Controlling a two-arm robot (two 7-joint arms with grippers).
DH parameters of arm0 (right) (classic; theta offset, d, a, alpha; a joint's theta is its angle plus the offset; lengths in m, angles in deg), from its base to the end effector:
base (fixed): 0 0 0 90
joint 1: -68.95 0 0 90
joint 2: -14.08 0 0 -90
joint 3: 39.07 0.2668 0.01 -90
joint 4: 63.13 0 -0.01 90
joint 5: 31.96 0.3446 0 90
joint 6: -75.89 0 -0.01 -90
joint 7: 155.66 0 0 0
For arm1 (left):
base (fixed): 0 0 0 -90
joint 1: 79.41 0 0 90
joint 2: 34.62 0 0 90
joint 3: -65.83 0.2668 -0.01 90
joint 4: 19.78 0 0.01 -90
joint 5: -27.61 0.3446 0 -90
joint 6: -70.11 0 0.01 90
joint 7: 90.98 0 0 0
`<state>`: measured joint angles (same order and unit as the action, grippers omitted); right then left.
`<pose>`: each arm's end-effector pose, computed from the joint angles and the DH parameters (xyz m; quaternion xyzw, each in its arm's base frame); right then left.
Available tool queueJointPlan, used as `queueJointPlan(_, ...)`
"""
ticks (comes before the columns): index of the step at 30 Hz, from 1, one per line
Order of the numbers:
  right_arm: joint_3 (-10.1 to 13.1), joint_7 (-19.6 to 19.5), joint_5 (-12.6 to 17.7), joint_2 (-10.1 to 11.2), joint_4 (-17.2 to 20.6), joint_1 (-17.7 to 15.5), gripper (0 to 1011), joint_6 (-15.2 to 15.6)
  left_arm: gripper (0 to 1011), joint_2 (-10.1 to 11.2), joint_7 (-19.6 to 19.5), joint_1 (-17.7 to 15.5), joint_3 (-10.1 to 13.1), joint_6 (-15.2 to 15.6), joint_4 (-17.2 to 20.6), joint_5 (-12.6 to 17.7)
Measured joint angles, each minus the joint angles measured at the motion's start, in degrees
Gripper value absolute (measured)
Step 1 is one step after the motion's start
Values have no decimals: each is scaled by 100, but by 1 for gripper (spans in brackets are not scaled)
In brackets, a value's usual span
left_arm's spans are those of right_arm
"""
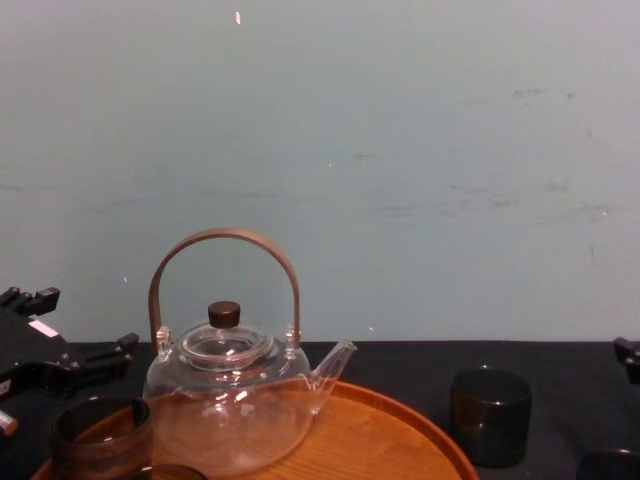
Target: Pick up the glass from the table and place it on the tray.
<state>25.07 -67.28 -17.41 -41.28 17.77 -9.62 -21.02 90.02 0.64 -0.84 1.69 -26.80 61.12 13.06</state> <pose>0.3881 -0.0600 -0.2904 -0.1414 -0.1324 -0.5799 0.7913 0.3881 0.0600 -0.2904 0.1414 -0.1324 0.5799 0.7913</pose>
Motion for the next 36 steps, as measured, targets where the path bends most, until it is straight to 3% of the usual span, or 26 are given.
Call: queueJointPlan(36,0,0,0,0,0,0,1002,0,1001,0,0,0,0,0,0,0)
